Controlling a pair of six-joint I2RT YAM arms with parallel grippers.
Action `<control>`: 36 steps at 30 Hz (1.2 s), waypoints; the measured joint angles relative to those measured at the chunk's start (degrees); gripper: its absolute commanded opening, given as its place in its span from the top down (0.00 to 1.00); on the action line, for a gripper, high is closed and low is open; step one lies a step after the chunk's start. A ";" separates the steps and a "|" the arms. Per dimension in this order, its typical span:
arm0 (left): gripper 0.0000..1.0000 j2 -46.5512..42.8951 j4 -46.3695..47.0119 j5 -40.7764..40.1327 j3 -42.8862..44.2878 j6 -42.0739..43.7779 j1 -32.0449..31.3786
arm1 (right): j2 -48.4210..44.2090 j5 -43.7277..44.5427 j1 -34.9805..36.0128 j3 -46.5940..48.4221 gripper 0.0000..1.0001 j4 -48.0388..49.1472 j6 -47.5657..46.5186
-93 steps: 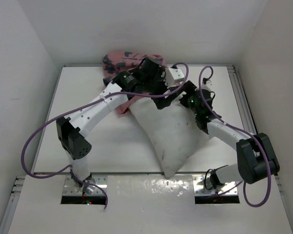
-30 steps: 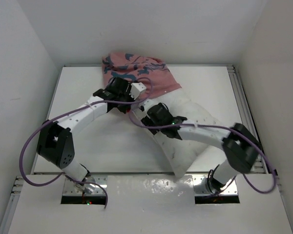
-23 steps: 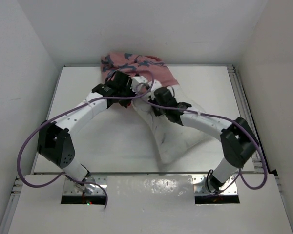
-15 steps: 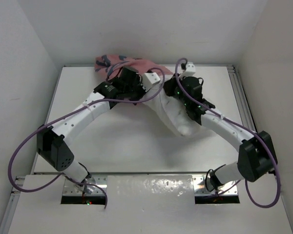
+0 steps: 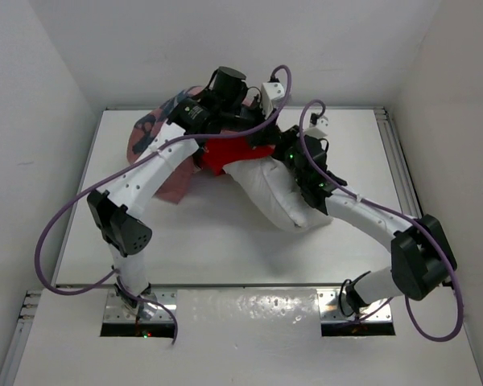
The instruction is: Put the pillow into the pillowcase
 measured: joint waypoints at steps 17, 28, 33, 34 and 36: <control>0.70 -0.39 -3.19 6.49 1.88 3.61 2.08 | -5.18 3.85 4.07 -0.37 1.00 -0.22 -7.50; 0.08 -5.97 -11.19 3.48 1.90 10.62 3.89 | -8.57 -20.81 5.03 -2.86 0.01 -12.22 -26.51; 0.41 -10.14 -5.05 -6.88 -4.26 9.42 3.87 | -13.68 -22.80 1.68 -1.77 0.98 -20.92 -31.67; 0.43 -9.86 -3.91 -11.56 -5.62 10.27 3.54 | -13.79 -22.80 0.35 -0.50 0.63 -22.73 -31.93; 0.39 -7.61 -2.49 -20.52 -7.43 11.85 2.62 | -13.07 -23.52 -2.49 2.40 0.02 -26.23 -31.93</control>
